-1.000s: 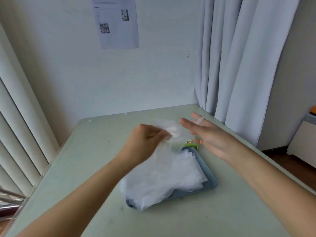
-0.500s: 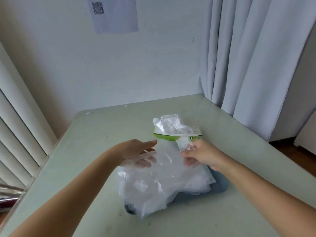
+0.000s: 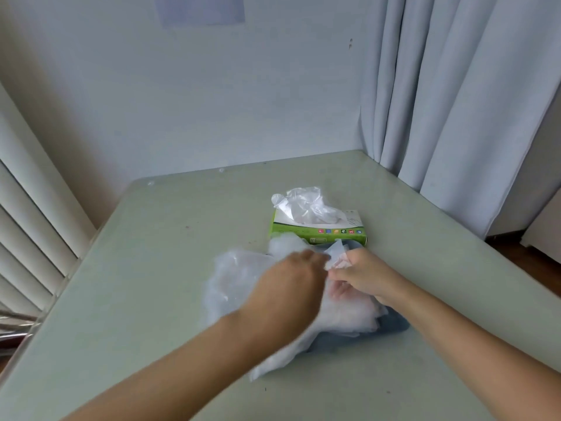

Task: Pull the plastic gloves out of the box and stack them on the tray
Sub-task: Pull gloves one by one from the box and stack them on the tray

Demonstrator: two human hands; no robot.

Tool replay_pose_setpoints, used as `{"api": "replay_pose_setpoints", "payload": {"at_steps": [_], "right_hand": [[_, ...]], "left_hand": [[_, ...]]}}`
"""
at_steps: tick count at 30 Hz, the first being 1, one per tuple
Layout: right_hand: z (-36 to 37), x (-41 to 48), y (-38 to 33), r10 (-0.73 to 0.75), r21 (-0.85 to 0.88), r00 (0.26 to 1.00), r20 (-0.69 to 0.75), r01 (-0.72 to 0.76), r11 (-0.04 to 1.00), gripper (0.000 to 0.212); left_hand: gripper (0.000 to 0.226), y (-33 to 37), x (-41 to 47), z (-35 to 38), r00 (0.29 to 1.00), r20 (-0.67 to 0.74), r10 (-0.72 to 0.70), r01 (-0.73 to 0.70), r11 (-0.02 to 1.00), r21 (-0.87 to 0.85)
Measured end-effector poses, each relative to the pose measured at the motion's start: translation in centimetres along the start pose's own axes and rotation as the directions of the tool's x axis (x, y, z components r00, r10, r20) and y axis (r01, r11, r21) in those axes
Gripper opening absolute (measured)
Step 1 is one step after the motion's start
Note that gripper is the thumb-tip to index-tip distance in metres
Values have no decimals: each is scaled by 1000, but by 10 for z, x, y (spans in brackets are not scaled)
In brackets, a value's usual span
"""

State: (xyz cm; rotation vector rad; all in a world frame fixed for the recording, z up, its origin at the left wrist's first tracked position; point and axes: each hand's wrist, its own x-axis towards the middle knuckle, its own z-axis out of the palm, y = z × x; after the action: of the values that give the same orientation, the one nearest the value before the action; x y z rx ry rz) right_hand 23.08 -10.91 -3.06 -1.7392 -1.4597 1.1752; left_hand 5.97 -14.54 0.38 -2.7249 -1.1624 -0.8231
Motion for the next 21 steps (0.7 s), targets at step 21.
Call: {"api": "replay_pose_setpoints", "payload": {"at_steps": [21], "right_hand": [[0,-22,25,-211,-759,902,377,432,487,87]], "left_hand": [[68,-42,-36,33,722,638,-268,217,963,159]]}}
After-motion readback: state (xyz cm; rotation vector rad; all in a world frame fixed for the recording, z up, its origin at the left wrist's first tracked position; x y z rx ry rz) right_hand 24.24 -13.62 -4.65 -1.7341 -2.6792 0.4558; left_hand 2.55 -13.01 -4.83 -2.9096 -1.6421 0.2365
